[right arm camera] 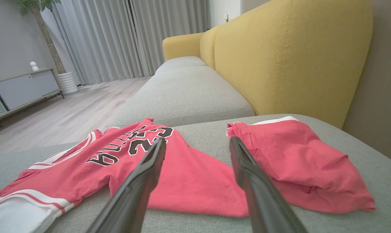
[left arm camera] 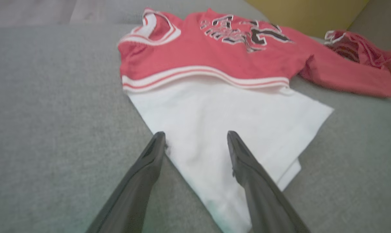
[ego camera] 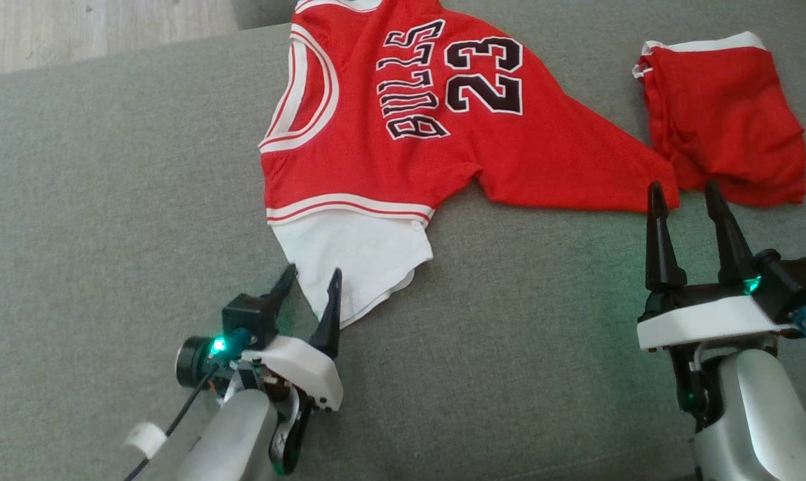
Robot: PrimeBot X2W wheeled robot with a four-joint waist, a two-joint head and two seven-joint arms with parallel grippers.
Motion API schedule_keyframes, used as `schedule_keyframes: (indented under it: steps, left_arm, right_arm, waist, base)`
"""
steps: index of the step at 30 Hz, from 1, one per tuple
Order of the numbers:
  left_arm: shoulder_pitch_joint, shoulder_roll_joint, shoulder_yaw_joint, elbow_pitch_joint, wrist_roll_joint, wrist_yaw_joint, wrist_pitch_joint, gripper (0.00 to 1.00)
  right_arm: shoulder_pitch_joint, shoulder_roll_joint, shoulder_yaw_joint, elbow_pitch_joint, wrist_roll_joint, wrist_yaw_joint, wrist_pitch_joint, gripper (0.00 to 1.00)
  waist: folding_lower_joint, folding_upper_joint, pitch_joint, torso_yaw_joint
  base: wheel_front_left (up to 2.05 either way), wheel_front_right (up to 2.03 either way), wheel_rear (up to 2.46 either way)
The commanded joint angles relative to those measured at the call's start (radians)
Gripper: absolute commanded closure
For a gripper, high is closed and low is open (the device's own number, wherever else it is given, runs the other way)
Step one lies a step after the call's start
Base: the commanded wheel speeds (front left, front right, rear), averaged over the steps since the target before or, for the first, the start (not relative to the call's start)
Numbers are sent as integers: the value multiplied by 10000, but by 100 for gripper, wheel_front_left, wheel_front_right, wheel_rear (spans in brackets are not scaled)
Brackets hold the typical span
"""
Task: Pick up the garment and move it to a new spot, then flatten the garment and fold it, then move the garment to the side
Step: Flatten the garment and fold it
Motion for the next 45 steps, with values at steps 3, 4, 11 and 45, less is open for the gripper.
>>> schedule_keyframes:
  steps: [3,4,11,45]
  left_arm:
    - [-313,82,106,47,-58,313,601,0]
    - [-284,82,43,129,-81,424,878,0]
    - [-263,101,-51,-11,77,1187,1365,0]
    - [311,411,-684,-1082,-176,1359,2362,0]
  right_arm:
    - [-321,47,266,-268,90,-7,-82,0]
    - [-327,47,262,-243,105,-7,-92,0]
    - [-358,48,289,-82,240,-7,-153,0]
    - [-460,49,486,587,641,-7,-273,0]
  waist:
    - [-1,0,4,-67]
    - [-1,0,-5,-77]
    - [-1,0,-77,-96]
    - [-1,0,-524,-42]
  base:
    - [0,0,0]
    - [0,0,0]
    - [0,0,0]
    - [0,0,0]
